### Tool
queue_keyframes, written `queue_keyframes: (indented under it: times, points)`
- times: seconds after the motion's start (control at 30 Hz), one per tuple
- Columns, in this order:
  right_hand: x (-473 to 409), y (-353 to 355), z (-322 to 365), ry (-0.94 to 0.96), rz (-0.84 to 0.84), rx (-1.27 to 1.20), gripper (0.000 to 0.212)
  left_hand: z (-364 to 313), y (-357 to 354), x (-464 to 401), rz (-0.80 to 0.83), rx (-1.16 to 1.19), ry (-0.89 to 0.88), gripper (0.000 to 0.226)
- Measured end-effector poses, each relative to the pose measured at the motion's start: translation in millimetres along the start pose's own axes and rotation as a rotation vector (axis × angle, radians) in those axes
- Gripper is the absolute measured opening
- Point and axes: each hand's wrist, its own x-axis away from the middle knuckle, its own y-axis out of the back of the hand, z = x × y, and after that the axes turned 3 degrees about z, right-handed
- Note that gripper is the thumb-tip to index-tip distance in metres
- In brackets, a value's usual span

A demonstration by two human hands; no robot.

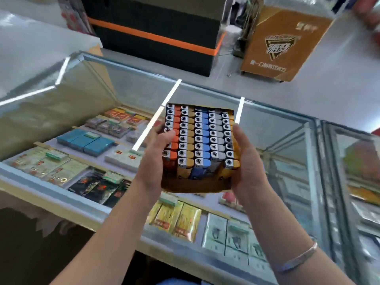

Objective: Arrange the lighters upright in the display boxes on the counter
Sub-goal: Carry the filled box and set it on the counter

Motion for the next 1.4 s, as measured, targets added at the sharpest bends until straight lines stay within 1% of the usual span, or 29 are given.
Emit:
queue_keyframes:
  times: [0.07,0.17,0.37,0.43,0.5,0.57,0.73,0.87,0.97,1.07,1.17,1.3,1.4]
  points:
    - [34,35,15,0.037,-0.025,0.024,0.041,19,-37,15,0.035,-0.007,0.046,0.047]
    - [84,87,32,0.095,-0.107,0.040,0.044,51,-90,38,0.101,0.002,0.122,0.051]
    - [181,178,54,0.208,-0.281,-0.048,0.054,107,-190,71,0.317,-0.099,0.273,0.054]
    - [208,200,56,0.268,-0.372,-0.082,0.054,123,-220,78,0.405,-0.156,0.313,0.055]
    - [236,218,54,0.346,-0.505,-0.142,0.046,140,-249,86,0.503,-0.188,0.347,0.057]
    - [265,233,48,0.415,-0.637,-0.198,0.039,158,-274,95,0.610,-0.203,0.378,0.053]
    - [334,255,22,0.569,-0.910,-0.328,0.047,203,-319,130,0.927,-0.246,0.516,0.036]
    - [388,262,-3,0.656,-1.114,-0.409,0.047,238,-348,175,1.118,-0.259,0.662,0.039]
    - [429,266,-27,0.699,-1.254,-0.482,0.046,263,-364,216,1.242,-0.315,0.773,0.028]
    - [468,277,-49,0.745,-1.378,-0.551,0.037,285,-386,258,1.389,-0.383,0.771,0.029]
    - [505,299,-64,0.797,-1.446,-0.615,0.040,310,-412,299,1.475,-0.433,0.817,0.037]
    - [564,341,-78,0.846,-1.496,-0.675,0.046,351,-453,357,1.551,-0.512,0.893,0.034]
    - [617,372,-86,0.877,-1.534,-0.680,0.043,380,-482,409,1.567,-0.524,0.943,0.035]
